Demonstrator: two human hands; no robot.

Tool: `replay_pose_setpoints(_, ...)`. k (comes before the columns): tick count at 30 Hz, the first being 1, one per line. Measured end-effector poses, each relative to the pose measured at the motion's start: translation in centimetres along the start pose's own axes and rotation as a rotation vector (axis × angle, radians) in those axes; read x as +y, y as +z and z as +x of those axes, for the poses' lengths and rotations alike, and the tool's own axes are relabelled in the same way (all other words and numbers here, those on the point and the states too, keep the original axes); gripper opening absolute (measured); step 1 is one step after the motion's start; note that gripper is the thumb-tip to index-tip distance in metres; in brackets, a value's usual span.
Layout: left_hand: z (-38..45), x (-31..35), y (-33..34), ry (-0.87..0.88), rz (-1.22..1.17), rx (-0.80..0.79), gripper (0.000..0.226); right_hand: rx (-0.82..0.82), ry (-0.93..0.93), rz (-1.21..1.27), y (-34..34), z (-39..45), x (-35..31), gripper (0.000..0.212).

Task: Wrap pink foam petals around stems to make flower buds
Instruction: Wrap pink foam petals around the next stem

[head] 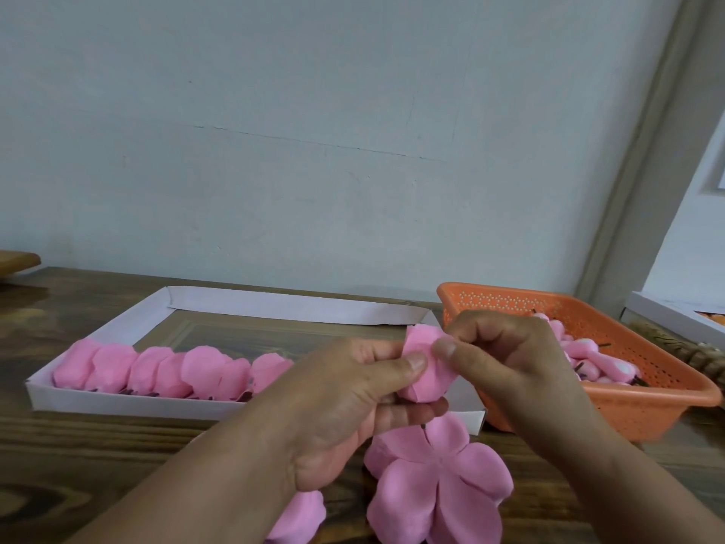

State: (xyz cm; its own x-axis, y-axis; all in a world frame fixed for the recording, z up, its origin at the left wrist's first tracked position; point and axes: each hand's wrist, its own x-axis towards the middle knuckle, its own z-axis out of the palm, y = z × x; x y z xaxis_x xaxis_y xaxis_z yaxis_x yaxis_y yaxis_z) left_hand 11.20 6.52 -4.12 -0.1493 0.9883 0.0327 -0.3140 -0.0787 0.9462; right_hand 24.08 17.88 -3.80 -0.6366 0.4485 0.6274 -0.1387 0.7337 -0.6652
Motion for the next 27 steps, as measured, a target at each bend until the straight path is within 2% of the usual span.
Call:
replay_pose_setpoints(1, 0.01, 0.06, -0.08, -0.004, -0.004, 0.007, 0.023, -0.041, 0.001, 0.038, -0.28, 0.04, 0.12, 0.026)
replay_pose_setpoints(5, -0.01, 0.26, -0.14, 0.0, -0.013, 0.02, 0.023, -0.138, 0.024, 0.181, -0.97, 0.1, 0.71, 0.023)
replay_pose_setpoints(11, 0.09, 0.17, -0.15, 0.006, 0.005, 0.034, 0.023, -0.19, 0.024, 0.2, -0.84, 0.03, 0.78, 0.017)
replay_pose_setpoints(14, 0.15, -0.06, -0.04, -0.002, -0.006, 0.027, 0.023, -0.248, 0.041, 0.234, -0.98, 0.07, 0.42, 0.001)
replay_pose_setpoints(16, 0.09, -0.08, 0.05, -0.008, -0.027, 0.018, 0.022, -0.258, 0.057, 0.254, -1.03, 0.08, 0.48, 0.011)
replay_pose_setpoints(19, 0.04, -0.06, 0.17, -0.008, -0.048, 0.002, 0.022, -0.212, 0.118, 0.292, -0.93, 0.13, 0.71, 0.01)
replay_pose_setpoints(23, 0.09, -0.15, 0.21, -0.019, -0.055, 0.016, 0.021, -0.159, 0.163, 0.309, -0.66, 0.22, 0.9, 0.022)
replay_pose_setpoints(27, 0.19, -0.21, 0.23, -0.036, -0.058, 0.009, 0.023, -0.091, 0.128, 0.278, -0.38, 0.16, 0.82, 0.015)
